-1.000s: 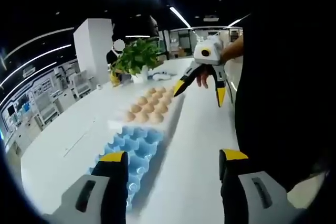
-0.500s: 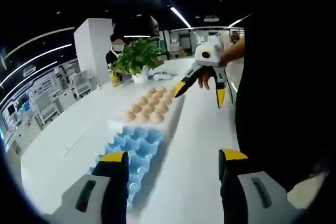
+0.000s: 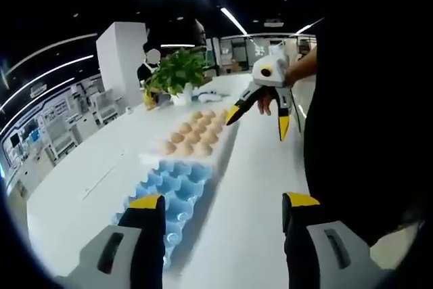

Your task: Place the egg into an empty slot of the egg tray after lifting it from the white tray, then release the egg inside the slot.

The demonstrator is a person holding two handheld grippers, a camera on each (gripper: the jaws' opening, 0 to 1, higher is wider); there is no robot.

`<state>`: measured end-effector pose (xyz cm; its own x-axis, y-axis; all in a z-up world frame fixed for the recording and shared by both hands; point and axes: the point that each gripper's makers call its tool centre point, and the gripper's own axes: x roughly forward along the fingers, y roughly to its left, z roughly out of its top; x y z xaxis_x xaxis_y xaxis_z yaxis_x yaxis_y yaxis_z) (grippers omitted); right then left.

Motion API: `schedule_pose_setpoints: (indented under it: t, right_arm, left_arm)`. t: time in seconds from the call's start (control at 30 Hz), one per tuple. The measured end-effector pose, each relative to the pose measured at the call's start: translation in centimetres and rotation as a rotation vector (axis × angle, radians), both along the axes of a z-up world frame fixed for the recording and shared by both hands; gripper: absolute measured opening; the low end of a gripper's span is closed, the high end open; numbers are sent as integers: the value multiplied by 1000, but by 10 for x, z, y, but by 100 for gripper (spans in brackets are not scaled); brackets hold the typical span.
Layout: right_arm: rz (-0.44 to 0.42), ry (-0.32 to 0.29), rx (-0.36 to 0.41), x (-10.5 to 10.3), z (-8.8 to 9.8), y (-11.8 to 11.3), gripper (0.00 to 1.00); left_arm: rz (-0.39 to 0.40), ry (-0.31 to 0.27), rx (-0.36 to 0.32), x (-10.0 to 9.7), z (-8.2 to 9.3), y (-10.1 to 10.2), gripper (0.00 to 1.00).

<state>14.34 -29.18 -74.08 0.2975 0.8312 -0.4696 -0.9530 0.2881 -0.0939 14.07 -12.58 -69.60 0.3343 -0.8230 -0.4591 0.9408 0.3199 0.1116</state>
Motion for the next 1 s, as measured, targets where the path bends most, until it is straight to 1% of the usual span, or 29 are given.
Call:
schedule_pose_setpoints:
  t: [0.07, 0.17, 0.27, 0.43, 0.5, 0.57, 0.6, 0.67, 0.73, 0.8, 0.83, 0.9, 0.93, 0.97, 1.0]
  right_arm:
    - [-3, 2, -10, 1, -2, -2, 69]
    - [-15, 15, 5, 2, -3, -2, 73]
    - [-35, 17, 7, 7, -4, -4, 73]
    - [-76, 42, 7, 13, -7, -6, 70]
    - [-102, 35, 15, 18, -6, -5, 69]
    - [-107, 49, 15, 20, -5, -4, 67]
    - [-125, 82, 24, 21, -5, -3, 66]
    - [-131, 82, 20, 24, -6, -3, 63]
    - [-131, 81, 17, 25, -6, -3, 63]
    - [-128, 76, 11, 25, -7, -3, 60]
    - [-144, 77, -11, 27, -10, -4, 59]
    - [-156, 105, -31, 27, -14, -6, 50]
    - [-218, 181, -101, 28, -24, -15, 46]
    - [-205, 164, -85, 31, -22, -12, 44]
    - [-212, 148, -76, 33, -20, -12, 44]
  left_arm:
    - [0, 1, 0, 0, 0, 0, 71]
    - [0, 1, -3, 1, 0, 0, 71]
    - [-6, 6, 5, 1, -2, 1, 70]
    - [-1, 8, -1, 3, -2, 2, 70]
    - [0, 9, -1, 3, -2, 3, 70]
    - [-1, 10, 0, 3, -2, 3, 69]
    - [1, 9, -3, 4, -2, 3, 69]
    - [2, 9, -5, 4, -2, 4, 69]
    - [4, 10, -6, 5, -2, 4, 69]
    - [5, 9, -8, 5, -2, 4, 68]
    - [5, 11, -7, 5, -2, 5, 67]
    - [3, 12, -5, 4, -2, 5, 66]
    - [9, 5, -3, 6, -3, 6, 67]
    - [11, 4, -4, 6, -3, 6, 67]
    - [12, 6, -5, 6, -3, 6, 67]
